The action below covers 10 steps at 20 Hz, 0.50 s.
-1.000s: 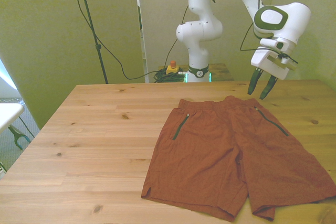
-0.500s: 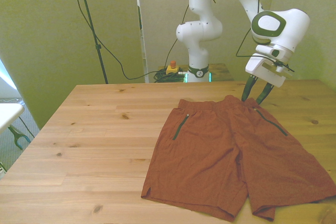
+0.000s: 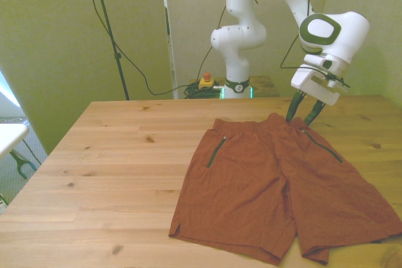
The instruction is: Fold the shorts
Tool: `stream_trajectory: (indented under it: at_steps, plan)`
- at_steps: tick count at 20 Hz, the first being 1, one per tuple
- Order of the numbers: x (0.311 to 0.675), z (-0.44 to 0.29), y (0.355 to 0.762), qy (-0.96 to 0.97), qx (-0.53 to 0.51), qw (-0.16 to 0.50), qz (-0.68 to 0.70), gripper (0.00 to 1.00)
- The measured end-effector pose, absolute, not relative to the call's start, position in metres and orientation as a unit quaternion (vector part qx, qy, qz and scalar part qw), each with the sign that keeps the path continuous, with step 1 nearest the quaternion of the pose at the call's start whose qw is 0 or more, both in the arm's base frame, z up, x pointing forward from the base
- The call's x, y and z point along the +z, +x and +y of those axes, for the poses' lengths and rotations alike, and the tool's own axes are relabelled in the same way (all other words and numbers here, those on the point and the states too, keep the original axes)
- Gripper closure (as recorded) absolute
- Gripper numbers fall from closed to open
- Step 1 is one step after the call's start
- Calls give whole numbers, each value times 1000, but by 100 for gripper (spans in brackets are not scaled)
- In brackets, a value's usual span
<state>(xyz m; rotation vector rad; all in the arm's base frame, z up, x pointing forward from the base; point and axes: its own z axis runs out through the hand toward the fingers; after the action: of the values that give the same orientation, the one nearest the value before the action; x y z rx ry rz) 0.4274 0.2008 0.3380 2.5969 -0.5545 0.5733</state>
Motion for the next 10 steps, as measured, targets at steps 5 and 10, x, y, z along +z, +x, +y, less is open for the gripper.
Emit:
stream_trajectory:
  at_steps: [5, 10]
  plan:
    - [338, 201, 427, 934, 207, 211, -202, 100]
    - [334, 203, 424, 934, 205, 212, -202, 100]
